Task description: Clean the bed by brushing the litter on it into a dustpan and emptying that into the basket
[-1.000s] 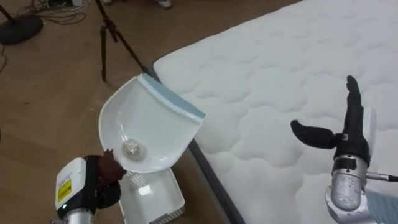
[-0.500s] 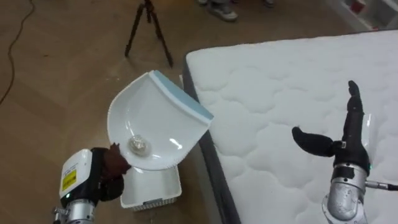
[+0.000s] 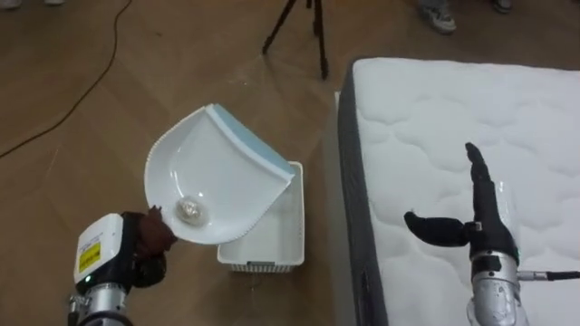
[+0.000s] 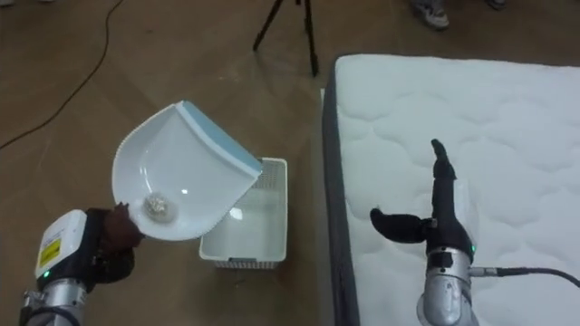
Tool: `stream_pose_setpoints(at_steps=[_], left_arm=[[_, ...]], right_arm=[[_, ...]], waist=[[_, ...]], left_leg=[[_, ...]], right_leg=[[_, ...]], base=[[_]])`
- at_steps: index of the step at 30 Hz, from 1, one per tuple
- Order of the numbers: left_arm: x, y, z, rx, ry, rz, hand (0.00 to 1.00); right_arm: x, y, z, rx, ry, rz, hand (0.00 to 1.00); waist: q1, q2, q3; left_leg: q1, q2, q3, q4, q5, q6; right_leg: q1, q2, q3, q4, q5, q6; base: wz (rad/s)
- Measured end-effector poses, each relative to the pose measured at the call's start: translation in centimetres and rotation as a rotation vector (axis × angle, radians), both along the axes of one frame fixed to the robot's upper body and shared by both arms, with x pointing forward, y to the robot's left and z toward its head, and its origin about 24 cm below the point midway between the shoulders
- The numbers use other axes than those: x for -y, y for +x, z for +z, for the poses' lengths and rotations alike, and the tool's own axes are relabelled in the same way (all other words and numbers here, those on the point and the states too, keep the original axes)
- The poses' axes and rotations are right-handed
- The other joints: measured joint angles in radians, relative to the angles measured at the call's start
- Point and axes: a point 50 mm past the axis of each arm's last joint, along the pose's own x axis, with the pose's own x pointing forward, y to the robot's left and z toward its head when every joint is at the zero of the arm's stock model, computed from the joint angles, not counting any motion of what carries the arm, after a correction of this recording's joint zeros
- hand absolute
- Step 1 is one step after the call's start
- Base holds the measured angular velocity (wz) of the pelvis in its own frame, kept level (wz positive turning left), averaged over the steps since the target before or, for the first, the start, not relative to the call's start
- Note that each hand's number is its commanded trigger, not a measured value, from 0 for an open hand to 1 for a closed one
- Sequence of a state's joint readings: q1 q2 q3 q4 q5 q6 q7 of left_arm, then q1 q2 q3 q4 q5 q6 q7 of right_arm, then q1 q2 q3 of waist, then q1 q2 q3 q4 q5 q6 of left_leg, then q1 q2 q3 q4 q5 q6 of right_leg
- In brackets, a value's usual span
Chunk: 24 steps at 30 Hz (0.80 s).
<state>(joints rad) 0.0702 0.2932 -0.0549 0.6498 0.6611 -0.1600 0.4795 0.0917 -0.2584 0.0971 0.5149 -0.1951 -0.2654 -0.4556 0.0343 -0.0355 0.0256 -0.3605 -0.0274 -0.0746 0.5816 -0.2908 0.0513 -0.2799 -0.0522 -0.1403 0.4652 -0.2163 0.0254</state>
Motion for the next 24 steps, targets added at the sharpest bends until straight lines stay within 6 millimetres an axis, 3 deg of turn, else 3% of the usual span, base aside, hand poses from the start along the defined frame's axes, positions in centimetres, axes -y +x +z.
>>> stream_pose_setpoints(at_steps=[4, 7, 15, 17, 23, 24], left_arm=[[-0.5, 1.2, 0.2, 0.014, 0.037, 0.001, 1.0], [-1.3, 2.2, 0.6, 0.018, 0.069, 0.009, 1.0], [-3.6, 5.9, 3.8, 0.09, 0.182, -0.017, 1.0], [-4.2, 6.6, 4.8, 0.1, 0.228, -0.038, 1.0], [-4.7, 9.1, 7.4, 0.121, 0.332, -0.099, 1.0], [-4.7, 9.3, 7.6, 0.121, 0.349, -0.107, 1.0]], right_arm=[[0.7, -1.0, -1.6, -0.091, -0.003, -0.017, 0.0], [0.9, -1.2, -2.0, -0.116, -0.023, -0.013, 0.0], [1.4, -0.5, -1.9, -0.133, -0.048, 0.012, 0.0], [1.4, -0.6, -2.0, -0.152, -0.048, 0.019, 0.0], [1.3, -0.9, -2.4, -0.204, -0.099, 0.076, 0.0], [1.2, -1.0, -2.5, -0.215, -0.102, 0.081, 0.0]], waist=[[-0.008, 0.013, -0.0018], [-0.034, 0.02, -0.001], [-0.091, 0.06, 0.0065], [-0.111, 0.081, 0.0119], [-0.121, 0.11, 0.0215], [-0.121, 0.113, 0.0203]], left_leg=[[-0.015, -0.022, -0.002, -0.063, 0.037, 0.0], [-0.022, -0.033, -0.01, -0.105, 0.063, -0.008], [-0.108, -0.033, -0.016, -0.105, 0.079, -0.018], [-0.125, -0.033, -0.016, -0.104, 0.081, -0.016], [-0.155, -0.033, 0.001, -0.097, 0.085, -0.009], [-0.16, -0.033, 0.002, -0.097, 0.085, -0.009]], right_leg=[[-0.038, -0.024, -0.004, 0.002, -0.001, 0.001], [-0.054, -0.029, -0.003, -0.004, -0.001, -0.002], [-0.139, -0.028, -0.017, 0.002, 0.005, -0.016], [-0.154, -0.034, -0.026, 0.005, 0.005, -0.016], [-0.187, -0.045, -0.028, 0.02, 0.005, -0.014], [-0.192, -0.045, -0.028, 0.021, 0.005, -0.014]], base=[[0.11], [0.16], [0.04], [0.07], [0.02], [0.0]])
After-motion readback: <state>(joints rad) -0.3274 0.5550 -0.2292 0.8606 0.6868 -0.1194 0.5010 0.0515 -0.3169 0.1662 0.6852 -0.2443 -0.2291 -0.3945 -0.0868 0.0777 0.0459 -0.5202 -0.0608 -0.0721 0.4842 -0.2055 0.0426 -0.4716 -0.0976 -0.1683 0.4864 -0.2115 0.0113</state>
